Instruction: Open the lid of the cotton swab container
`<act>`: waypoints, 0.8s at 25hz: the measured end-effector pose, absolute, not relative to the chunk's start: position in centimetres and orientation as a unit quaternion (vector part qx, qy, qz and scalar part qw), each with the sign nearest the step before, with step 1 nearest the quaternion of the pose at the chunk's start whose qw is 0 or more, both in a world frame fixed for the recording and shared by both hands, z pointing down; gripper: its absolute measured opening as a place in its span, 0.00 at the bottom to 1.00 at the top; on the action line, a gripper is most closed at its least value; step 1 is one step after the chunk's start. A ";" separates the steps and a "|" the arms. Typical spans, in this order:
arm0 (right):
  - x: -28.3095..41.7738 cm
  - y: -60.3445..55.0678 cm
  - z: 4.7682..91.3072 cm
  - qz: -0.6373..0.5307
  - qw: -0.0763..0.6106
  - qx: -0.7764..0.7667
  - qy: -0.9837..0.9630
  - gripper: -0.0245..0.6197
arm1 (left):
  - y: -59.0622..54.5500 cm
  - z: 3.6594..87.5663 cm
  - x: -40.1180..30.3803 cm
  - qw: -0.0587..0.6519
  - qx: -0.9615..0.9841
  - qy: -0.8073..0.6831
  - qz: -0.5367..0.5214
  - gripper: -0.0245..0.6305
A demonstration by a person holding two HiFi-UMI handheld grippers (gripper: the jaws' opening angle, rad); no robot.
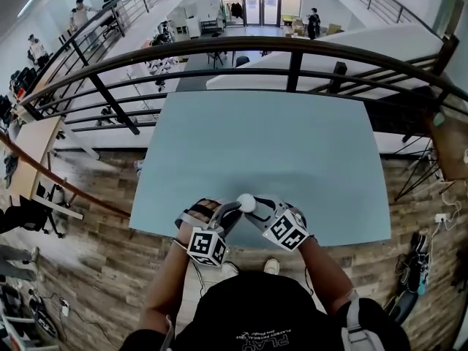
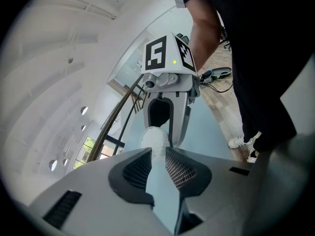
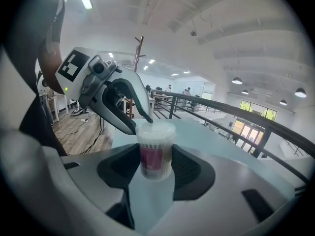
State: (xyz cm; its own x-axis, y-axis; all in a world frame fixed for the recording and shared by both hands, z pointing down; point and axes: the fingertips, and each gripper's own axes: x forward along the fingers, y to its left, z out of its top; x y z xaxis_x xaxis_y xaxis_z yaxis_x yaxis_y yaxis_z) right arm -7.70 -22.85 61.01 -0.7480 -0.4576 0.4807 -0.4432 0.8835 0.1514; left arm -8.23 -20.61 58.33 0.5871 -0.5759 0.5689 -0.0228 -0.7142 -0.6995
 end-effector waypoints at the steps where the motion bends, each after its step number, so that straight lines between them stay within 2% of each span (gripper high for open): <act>1: -7.6 -22.9 61.0 -0.014 0.261 0.244 -0.934 0.36 | -20.4 58.1 -8.3 0.329 -0.831 0.184 -0.410 0.16; 2: -7.5 -23.0 60.9 -0.012 0.257 0.246 -0.935 0.35 | -20.2 57.7 -8.3 0.327 -0.836 0.187 -0.400 0.06; 3: -7.4 -23.0 60.6 -0.012 0.251 0.246 -0.936 0.35 | -20.0 57.4 -8.3 0.325 -0.840 0.191 -0.391 0.05; 20: -7.6 -22.9 59.0 0.002 0.228 0.245 -0.942 0.35 | -19.9 55.1 -8.4 0.357 -0.823 0.242 -0.369 0.05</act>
